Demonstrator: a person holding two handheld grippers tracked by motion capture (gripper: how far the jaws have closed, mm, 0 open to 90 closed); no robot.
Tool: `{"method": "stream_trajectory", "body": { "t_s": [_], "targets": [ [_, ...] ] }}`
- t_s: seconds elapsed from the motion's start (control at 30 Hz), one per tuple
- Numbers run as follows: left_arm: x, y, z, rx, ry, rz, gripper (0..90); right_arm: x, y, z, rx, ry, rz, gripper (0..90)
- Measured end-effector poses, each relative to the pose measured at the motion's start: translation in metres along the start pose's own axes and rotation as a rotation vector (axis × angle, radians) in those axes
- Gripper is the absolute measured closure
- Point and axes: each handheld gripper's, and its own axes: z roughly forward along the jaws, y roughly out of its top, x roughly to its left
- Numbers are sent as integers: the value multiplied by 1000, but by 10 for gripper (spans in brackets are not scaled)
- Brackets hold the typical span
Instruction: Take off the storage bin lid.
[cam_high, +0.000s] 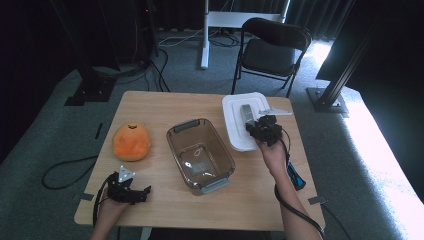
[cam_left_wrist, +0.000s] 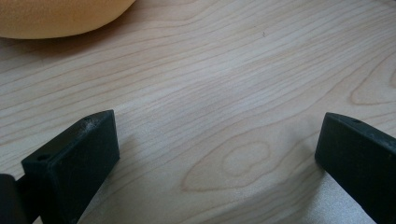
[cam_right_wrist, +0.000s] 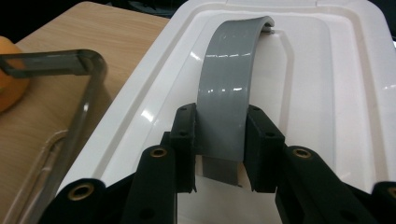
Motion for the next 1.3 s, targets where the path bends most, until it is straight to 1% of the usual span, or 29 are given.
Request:
{"method": "stream_trajectory", "body": {
  "t_s": [0.03, 0.1, 0.13, 0.2, 0.27, 0.33, 0.37, 0.43, 0.6, 0.67, 0.73, 0.8, 0.93, 1.3],
  "targets": [
    [0, 0, 0, 0, 0, 0, 1, -1, -1, 2, 0, -2, 8, 678],
    [0, 0, 0, 0, 0, 1, 1, -4, -4, 7, 5, -5, 3, 678],
    [0, 0, 0, 0, 0, 0, 1, -5, -5, 9, 10, -6, 12, 678],
    [0, 0, 0, 0, 0, 0, 1, -6, -8, 14, 11, 1, 13, 678],
    [0, 0, 0, 0, 0, 0, 1, -7, -12, 19, 19, -5, 18, 678],
    [0, 0, 0, 0, 0, 1, 1, -8, -16, 25, 29, -4, 22, 678],
    [0, 0, 0, 0, -1, 1, 1, -10, -20, 31, 37, 0, 33, 678],
    [0, 0, 0, 0, -1, 2, 1, -11, -21, 33, 38, 5, 37, 678],
    [0, 0, 0, -1, -2, 3, 1, -17, -36, 48, 63, 9, 59, 678],
    [0, 0, 0, -1, -2, 3, 1, -18, -38, 50, 66, 6, 64, 678],
    [0, 0, 0, -1, -3, 3, 1, -20, -43, 54, 69, 12, 79, 678],
    [0, -1, 0, -1, -4, 5, 1, -21, -47, 59, 84, 6, 79, 678],
    [1, -1, -1, -1, -6, 8, 1, -22, -56, 68, 111, 7, 89, 678],
    [0, -1, -1, -1, -6, 7, 1, -23, -68, 82, 147, 17, 105, 677]
  ]
}}
